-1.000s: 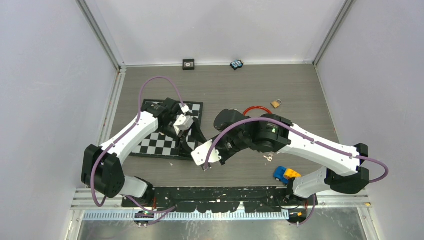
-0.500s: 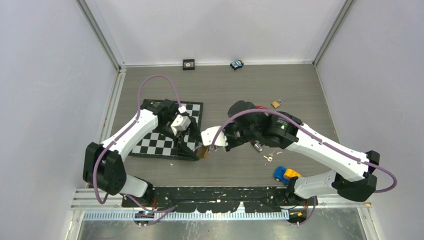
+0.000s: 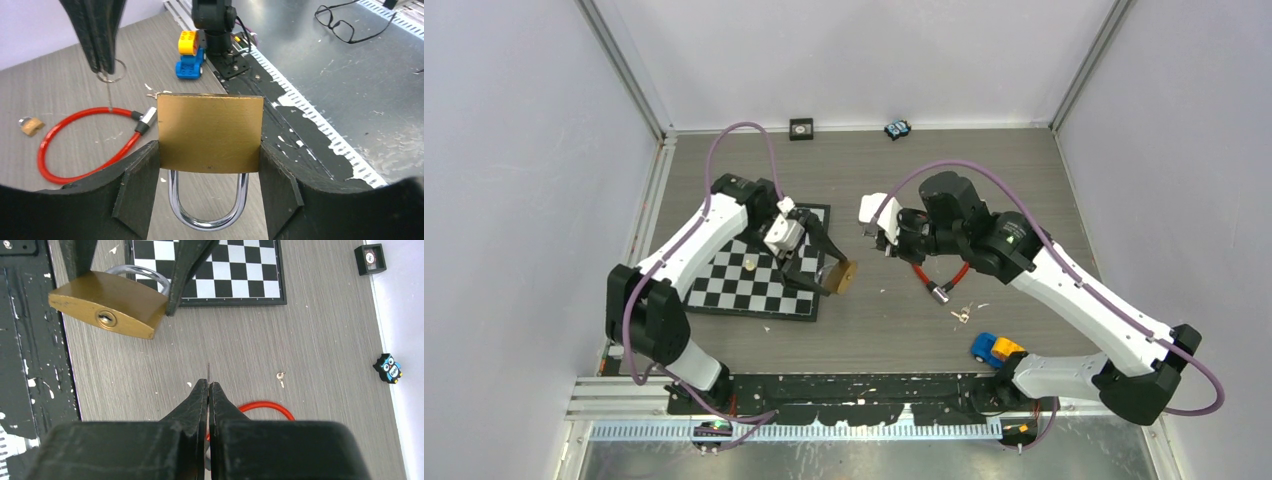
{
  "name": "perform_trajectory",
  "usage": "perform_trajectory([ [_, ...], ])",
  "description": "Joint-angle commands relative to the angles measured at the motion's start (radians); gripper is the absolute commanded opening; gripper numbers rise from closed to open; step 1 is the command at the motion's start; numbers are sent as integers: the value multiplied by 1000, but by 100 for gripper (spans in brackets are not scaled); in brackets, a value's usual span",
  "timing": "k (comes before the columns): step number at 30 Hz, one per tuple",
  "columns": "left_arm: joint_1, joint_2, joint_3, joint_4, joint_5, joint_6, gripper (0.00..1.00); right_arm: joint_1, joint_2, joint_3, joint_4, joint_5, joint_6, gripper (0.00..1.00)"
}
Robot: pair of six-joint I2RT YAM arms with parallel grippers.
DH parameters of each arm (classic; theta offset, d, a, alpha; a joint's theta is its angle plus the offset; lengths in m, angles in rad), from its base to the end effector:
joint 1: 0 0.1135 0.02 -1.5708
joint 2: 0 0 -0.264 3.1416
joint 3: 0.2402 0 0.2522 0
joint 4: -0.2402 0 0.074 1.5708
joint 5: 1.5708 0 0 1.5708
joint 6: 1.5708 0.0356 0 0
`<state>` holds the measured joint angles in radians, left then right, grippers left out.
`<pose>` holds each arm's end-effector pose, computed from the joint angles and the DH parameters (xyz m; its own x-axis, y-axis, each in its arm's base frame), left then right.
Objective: Unlock with the key
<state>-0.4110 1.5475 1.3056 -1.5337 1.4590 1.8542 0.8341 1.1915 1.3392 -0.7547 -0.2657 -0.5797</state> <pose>0.2152 -0.1324 0.3007 0.1159 0.0663 -0.9910 0.9011 -0.4268 0.0768 0.1575 0.1875 0.3923 0.1502 -0.6211 -0.7692 -0.9291 0.1773 -0.3246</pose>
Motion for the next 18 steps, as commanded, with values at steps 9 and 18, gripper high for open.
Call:
perform_trajectory([
  [9,5,57,431,-244,146,-308,0,-56,15,149,-5,-43,34,1],
  [18,-1,150,802,205,-151,-1120,0,-76,-7,150,-18,-27,24,1],
])
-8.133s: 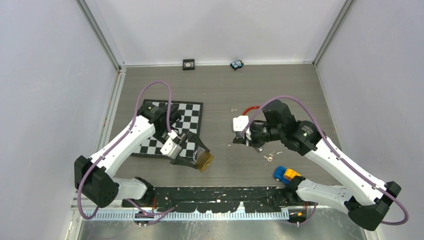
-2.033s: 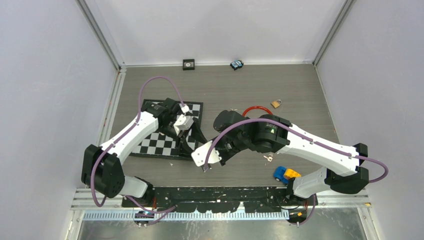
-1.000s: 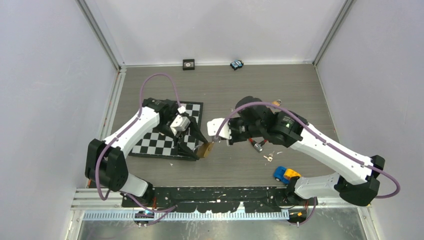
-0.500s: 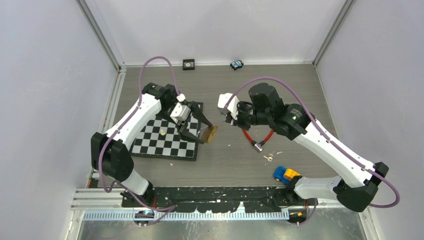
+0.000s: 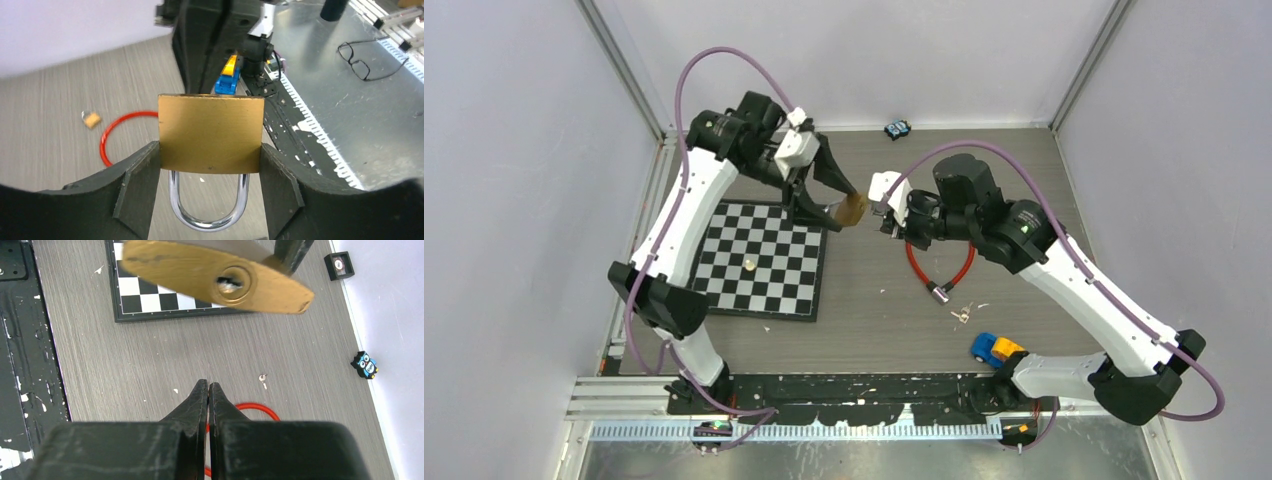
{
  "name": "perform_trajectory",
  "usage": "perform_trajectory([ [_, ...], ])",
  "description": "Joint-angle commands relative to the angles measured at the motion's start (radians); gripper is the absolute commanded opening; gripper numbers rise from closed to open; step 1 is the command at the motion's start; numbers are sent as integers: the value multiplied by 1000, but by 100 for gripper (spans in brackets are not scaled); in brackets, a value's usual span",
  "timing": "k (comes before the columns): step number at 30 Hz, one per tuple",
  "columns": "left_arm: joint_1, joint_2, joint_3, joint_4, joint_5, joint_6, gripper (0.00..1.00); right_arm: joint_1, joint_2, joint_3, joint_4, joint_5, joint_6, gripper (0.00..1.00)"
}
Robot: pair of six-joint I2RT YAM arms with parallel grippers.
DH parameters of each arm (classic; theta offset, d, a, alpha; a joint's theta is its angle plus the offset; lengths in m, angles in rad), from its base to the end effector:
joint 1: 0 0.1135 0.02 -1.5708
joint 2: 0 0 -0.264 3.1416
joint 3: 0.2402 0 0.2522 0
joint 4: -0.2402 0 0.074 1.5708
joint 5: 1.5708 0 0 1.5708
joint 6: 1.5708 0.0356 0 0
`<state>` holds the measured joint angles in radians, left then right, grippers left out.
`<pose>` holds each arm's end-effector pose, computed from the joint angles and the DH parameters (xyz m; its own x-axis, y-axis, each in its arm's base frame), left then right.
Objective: Unlock with the key
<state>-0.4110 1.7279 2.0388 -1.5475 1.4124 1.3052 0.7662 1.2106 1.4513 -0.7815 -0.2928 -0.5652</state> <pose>0.2631 -0.1530 0.4311 0.1200 0.1137 -0.9862 0.9301 -0.3602 0.0717 0.1681 0.1760 0.4216 0.1378 -0.5791 -0.8036 -0.9099 0.2465 -0.3337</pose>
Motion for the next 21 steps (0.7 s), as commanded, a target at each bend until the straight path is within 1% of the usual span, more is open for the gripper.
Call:
perform_trajectory([
  [1,-2,-71,16,398,-168,-730,0,-8,-30,37,8,2,9,1],
  [2,-2,-118,-60,557,-205,-827,0,-10,-34,35,8,4,10,1],
  [3,-2,-163,-121,660,-225,-856,0,-11,-40,33,8,4,11,1],
  [5,-8,-232,-216,795,-264,-883,0,-13,-51,23,10,4,15,1],
  [8,-23,-275,-253,808,-376,-870,0,-15,-65,0,27,0,43,1],
  [10,-35,-315,-314,816,-450,-846,0,-16,-68,-9,37,-14,72,1],
  [11,-37,-336,-353,831,-465,-847,0,-16,-68,-13,42,-26,84,1],
  [14,-40,-397,-496,883,-484,-896,0,-18,-64,-11,54,-65,129,1],
  [18,-40,-461,-618,910,-453,-943,0,-22,-51,-4,56,-88,157,1],
  [21,-40,-492,-708,952,-439,-964,0,-32,-36,-31,68,-107,183,1],
])
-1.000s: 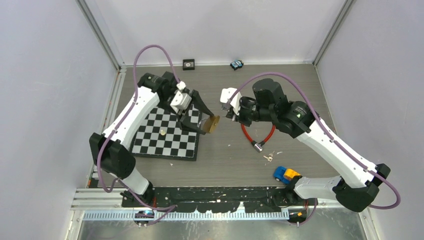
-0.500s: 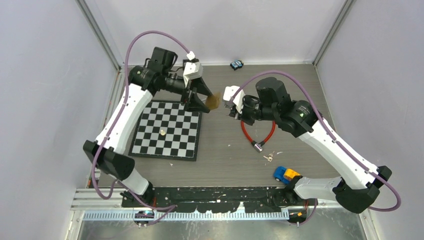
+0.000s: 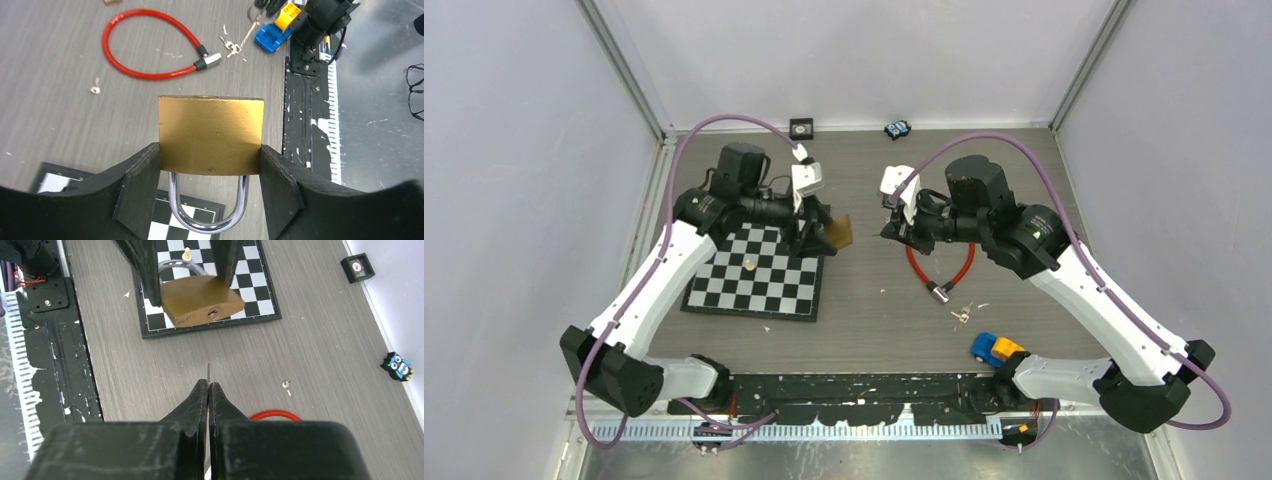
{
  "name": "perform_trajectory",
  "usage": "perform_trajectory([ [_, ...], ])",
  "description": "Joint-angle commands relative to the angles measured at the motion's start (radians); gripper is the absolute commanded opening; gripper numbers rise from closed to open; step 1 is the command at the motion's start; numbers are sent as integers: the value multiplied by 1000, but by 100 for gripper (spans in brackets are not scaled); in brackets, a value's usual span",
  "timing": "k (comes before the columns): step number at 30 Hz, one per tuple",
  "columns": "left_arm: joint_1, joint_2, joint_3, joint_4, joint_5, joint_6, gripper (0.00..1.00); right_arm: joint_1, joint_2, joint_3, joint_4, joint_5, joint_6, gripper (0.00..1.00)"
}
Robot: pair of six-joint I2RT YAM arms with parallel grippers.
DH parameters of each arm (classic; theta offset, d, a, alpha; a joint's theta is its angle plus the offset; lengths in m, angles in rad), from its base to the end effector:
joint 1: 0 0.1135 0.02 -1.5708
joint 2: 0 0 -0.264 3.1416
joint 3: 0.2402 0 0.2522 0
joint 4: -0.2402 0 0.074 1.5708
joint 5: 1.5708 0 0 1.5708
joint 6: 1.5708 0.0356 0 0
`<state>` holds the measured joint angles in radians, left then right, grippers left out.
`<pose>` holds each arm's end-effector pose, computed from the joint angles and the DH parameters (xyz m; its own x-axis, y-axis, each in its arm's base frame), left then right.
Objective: Unlock with the key
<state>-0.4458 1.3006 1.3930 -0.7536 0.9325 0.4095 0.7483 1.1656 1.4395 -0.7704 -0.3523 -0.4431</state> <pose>0.2250 -0.1392 0.3918 -0.1782 0.3481 -0.9204 0.9809 0.1370 -0.1381 0.1602 0.1655 0.4290 0.0537 -0.4992 -0.8648 -0.9275 0.2960 -0.2285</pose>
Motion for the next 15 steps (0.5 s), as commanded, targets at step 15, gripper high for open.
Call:
perform_trajectory([
  [15,-250,77,-387,450,-453,182,0,-290,-6,-303,308,-255,309,1],
])
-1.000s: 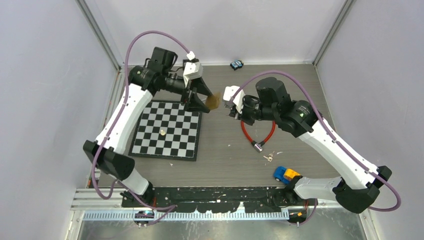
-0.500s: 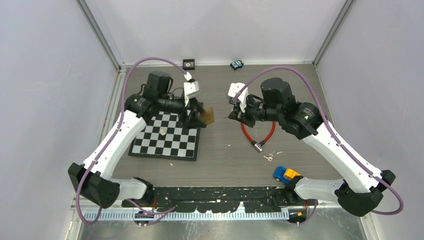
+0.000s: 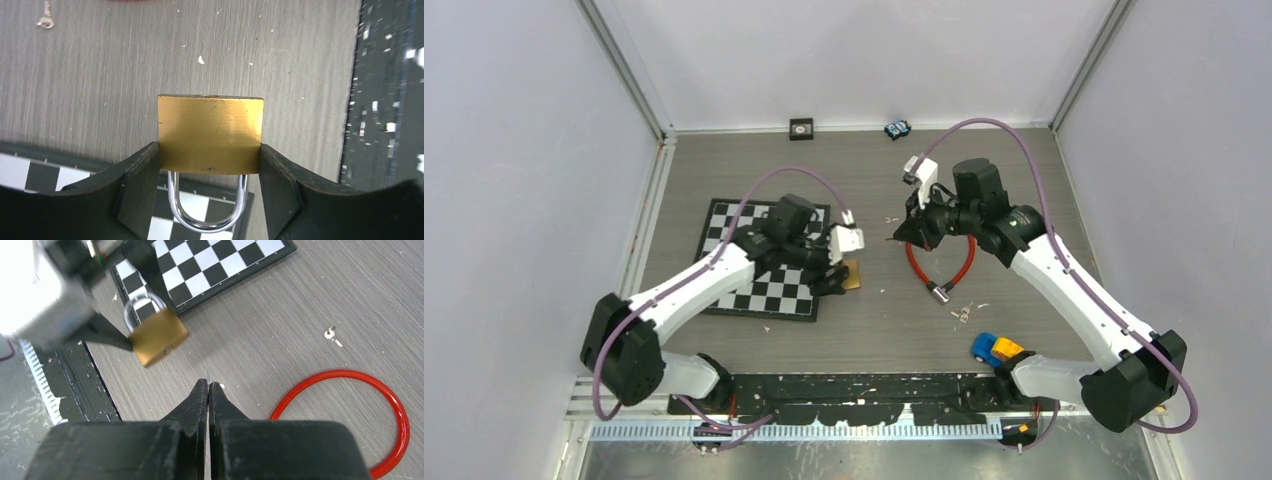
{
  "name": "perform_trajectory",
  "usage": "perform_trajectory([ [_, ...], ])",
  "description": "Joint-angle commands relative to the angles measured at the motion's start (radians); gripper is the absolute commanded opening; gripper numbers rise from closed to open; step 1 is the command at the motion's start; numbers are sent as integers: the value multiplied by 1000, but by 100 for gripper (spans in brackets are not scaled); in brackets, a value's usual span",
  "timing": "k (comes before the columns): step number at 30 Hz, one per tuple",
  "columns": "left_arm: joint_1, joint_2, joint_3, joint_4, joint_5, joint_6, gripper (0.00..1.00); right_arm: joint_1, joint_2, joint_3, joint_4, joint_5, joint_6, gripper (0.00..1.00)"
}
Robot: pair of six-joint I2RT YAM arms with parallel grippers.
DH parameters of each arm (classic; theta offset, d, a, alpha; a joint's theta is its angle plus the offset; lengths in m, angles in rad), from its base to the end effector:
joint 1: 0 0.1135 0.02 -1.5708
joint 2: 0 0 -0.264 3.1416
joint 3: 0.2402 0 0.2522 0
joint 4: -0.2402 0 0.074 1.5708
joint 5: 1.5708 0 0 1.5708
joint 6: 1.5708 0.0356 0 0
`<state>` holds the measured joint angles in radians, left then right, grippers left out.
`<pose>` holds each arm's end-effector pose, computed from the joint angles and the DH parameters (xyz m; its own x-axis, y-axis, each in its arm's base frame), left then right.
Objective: Unlock with the key
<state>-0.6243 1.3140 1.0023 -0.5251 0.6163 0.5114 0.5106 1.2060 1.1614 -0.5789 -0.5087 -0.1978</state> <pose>0.2099 -0.1766 0.2743 -0.1382 0.5918 -0.7942 0.9848 0.1676 -0.0464 0.2171 0.1415 0.3478 -0.3478 -0.3915 -0.8519 -0.8568 0.5016 0.1193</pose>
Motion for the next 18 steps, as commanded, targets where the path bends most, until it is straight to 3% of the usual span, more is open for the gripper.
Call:
perform_trajectory([
  [1,-85,97,0,251,-158,86,0,-67,-54,-46,123,-108,64,1],
  [9,-169,361,-2,395,-226,117,0,-182,-124,-126,146,-139,49,1],
  [15,-197,428,-5,433,-259,127,0,-201,-129,-143,147,-159,48,1],
  [18,-201,427,-17,449,-274,126,15,-201,-117,-146,156,-172,70,1],
])
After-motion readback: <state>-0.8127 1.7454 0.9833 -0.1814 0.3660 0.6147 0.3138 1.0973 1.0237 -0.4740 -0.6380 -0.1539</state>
